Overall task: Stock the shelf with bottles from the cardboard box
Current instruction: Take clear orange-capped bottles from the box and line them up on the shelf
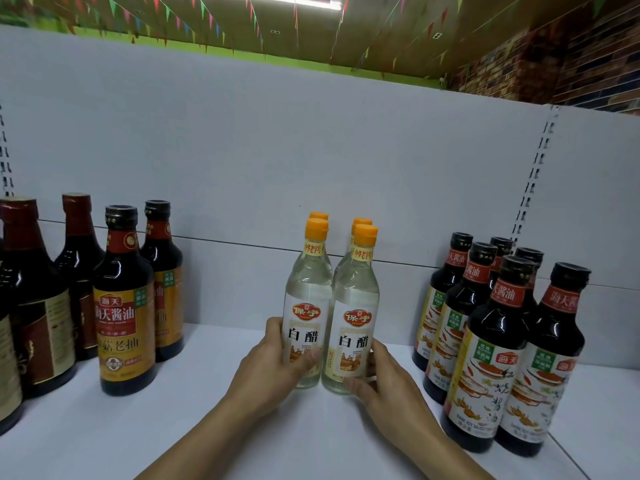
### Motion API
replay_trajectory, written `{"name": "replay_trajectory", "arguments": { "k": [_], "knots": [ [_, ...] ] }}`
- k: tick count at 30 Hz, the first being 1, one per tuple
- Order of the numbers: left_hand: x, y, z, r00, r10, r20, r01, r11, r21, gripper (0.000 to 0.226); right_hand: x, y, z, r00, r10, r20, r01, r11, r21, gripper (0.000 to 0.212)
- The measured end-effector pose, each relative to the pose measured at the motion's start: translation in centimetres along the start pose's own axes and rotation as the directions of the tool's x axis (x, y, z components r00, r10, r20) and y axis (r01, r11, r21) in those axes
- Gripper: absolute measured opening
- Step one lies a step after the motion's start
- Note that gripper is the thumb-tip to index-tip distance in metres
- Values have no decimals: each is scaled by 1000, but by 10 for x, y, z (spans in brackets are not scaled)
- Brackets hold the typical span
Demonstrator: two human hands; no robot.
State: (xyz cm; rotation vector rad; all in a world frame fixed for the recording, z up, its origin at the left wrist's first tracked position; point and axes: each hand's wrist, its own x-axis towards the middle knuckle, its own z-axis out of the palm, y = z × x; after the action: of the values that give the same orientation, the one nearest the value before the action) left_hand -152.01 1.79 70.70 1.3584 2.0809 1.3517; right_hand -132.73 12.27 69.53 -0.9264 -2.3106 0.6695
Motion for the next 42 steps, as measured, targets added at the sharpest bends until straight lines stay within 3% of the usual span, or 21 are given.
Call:
{"name": "replay_trajectory", "arguments": {
  "k": [6,10,14,17,21,27,36,42],
  "knots": [
    [-1,-4,-1,1000,22,17,-21,999,-45,58,0,1,1,1000,-1,20,2,1000,-20,55],
    [-4,0,-5,999,22,38,-19,995,-96,64,-2,-3,-1,999,-20,-46,19,1000,-13,57],
    [-10,10,-15,1000,21,-12,-21,1000,23,97,-9,-11,-9,977,-87,-194,71,994,-87,42],
    [-20,20,-21,998,8,-59,-3,997,79,113,-16,-22,-15,963,-146,-228,132,988,-76,28],
    [-42,28,-23,988,12,-151,10,989,146,100,-28,-39,-18,958,-272,-89,270,962,-27,24],
    [-89,37,-30,943,50,-328,17,980,198,74,-51,-70,-21,886,-458,74,454,889,65,32],
    [-178,33,-58,832,24,-554,104,975,199,53,-84,-121,-10,743,-638,203,604,769,208,36],
    [-248,30,-85,724,-31,-690,226,955,194,48,-102,-165,29,653,-709,266,627,703,336,36]
  ]
}}
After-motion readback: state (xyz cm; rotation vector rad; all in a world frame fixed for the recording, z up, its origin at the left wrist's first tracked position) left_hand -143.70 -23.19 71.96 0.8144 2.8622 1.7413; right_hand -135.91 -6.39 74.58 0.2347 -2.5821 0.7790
